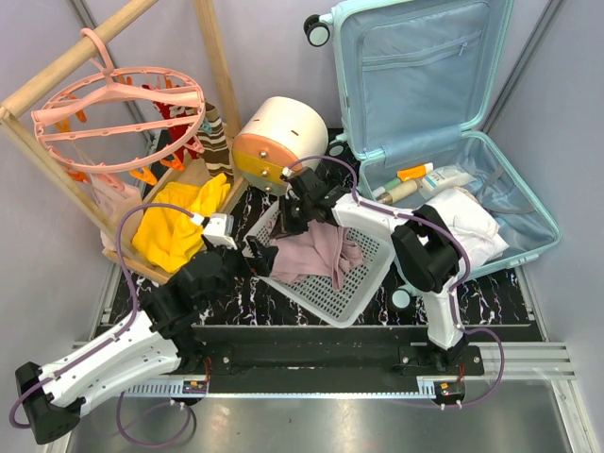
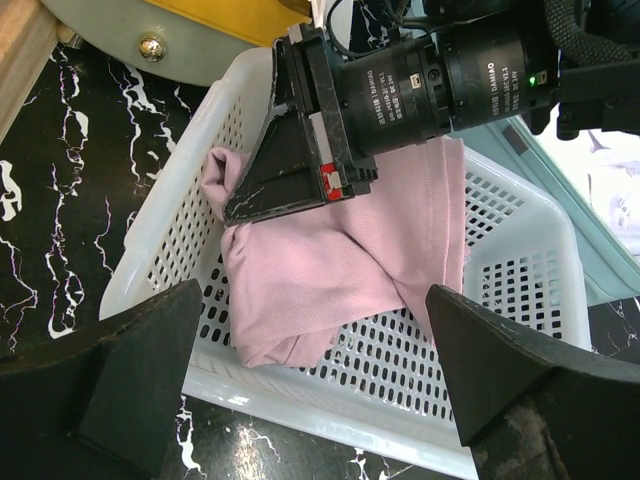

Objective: Open, take out, and arrange the luggage
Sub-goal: Place the clothes in the bin, then pick up the clothes from the luggage.

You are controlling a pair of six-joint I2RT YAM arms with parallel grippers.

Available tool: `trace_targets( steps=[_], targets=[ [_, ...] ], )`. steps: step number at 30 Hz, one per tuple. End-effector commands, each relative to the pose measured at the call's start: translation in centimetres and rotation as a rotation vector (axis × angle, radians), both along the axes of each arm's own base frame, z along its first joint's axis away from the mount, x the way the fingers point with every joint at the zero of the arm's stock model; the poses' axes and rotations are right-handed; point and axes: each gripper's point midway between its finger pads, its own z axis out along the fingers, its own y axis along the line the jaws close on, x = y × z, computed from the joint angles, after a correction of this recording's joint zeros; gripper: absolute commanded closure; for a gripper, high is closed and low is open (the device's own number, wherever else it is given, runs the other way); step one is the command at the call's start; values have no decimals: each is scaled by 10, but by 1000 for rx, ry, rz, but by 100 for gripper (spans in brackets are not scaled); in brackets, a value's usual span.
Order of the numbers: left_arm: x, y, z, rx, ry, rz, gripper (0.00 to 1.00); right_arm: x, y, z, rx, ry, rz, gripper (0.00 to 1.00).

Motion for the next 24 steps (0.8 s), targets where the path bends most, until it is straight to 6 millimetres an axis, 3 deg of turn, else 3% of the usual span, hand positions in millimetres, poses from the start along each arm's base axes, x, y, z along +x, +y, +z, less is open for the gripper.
trace_targets(
  steps=[1, 3, 4, 5, 6, 8, 9, 11, 14, 15, 17, 18, 19, 21, 22, 23, 24],
  targets=[
    [4, 6, 7, -12, -20, 38, 1, 4, 17, 24, 67, -54, 17, 100],
    [4, 6, 8, -10, -21, 36, 1, 6, 13, 31, 60, -83, 4, 93],
    [4, 6, 7, -2, -20, 36, 1, 4, 9, 29, 48, -88, -1, 84],
    [5, 6, 7, 5, -20, 33, 1, 3, 7, 30, 42, -97, -1, 60],
    [5, 6, 9, 28, -27, 26, 1, 5, 2, 40, 39, -132, -3, 51],
    [7, 7, 9, 68, -24, 27, 1, 0, -10, 36, -6, -142, 2, 38],
    [7, 9, 7, 111, -23, 21, 1, -2, -15, 49, -10, -192, 22, 30],
    [9, 11, 19, 139, -40, 18, 1, -13, -28, 53, -31, -207, 51, 26],
    [10, 16, 33, 201, -69, 4, 1, -36, -49, 96, 1, -283, 97, 23],
    [12, 20, 34, 231, -78, 6, 1, -45, -59, 125, 35, -343, 100, 23],
    [12, 24, 39, 247, -86, 7, 1, -57, -77, 147, 30, -380, 96, 23],
    [13, 26, 40, 246, -84, 15, 1, -57, -92, 170, 23, -450, 56, 22],
    [12, 22, 42, 236, -85, -4, 1, -61, -108, 169, -28, -442, 29, 18],
    [13, 19, 44, 221, -81, -14, 1, -47, -145, 178, -84, -452, -85, 15],
    [13, 16, 44, 216, -78, -26, 1, -42, -163, 174, -104, -420, -128, 15],
    [14, 14, 51, 206, -84, -31, 1, -22, -195, 172, -114, -399, -235, 14],
    [15, 13, 55, 205, -86, -35, 1, -22, -211, 166, -105, -368, -287, 13]
  ],
)
